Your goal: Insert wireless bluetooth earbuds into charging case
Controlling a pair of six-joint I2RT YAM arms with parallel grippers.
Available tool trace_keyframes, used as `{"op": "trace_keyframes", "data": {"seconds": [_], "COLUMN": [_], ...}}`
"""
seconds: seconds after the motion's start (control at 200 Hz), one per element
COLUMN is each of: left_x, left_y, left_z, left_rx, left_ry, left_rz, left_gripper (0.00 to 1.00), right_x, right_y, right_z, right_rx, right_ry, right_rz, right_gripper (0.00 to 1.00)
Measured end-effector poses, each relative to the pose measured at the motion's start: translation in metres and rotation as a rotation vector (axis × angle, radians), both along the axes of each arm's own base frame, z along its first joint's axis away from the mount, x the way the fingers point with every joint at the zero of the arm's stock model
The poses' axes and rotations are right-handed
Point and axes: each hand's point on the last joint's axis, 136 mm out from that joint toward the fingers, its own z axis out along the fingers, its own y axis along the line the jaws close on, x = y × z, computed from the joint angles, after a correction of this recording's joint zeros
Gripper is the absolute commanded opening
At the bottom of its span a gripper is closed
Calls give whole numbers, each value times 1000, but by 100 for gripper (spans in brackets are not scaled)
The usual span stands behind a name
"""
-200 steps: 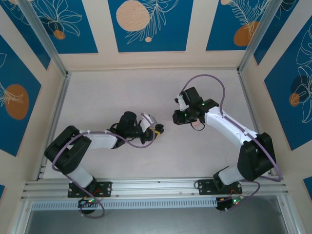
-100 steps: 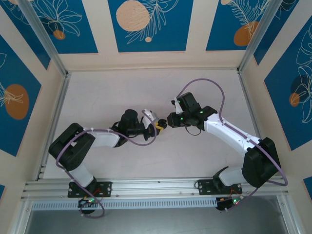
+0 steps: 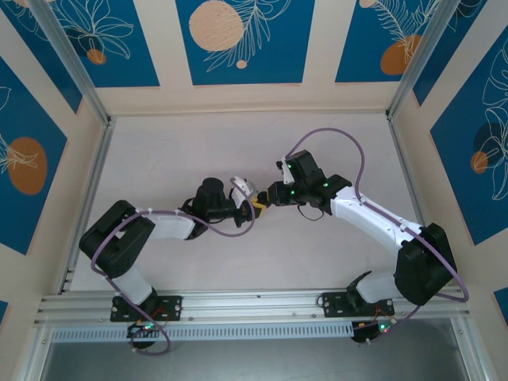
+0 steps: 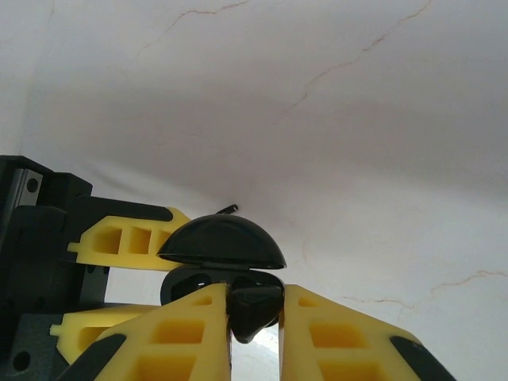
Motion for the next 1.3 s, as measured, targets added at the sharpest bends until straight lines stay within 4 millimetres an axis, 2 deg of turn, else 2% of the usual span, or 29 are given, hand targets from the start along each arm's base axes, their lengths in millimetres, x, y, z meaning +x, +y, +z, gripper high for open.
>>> {"op": "trace_keyframes", "data": {"seconds": [0.74, 0.915, 1.3], "left_x": [8, 13, 12], "left_y": [2, 4, 6], "left_z": [5, 12, 12], "left_rx": [-18, -31, -38], "left_ry": [-9, -38, -40], "left_rz": [54, 80, 90], "left_gripper": [22, 22, 22], "right_x": [5, 2, 8], "right_y": [11, 15, 9], "right_z": [0, 0, 5], "right_rx": [32, 40, 23], "right_ry": [-9, -5, -47], "right_rz": [-8, -6, -56], "right_gripper": [19, 18, 19]}}
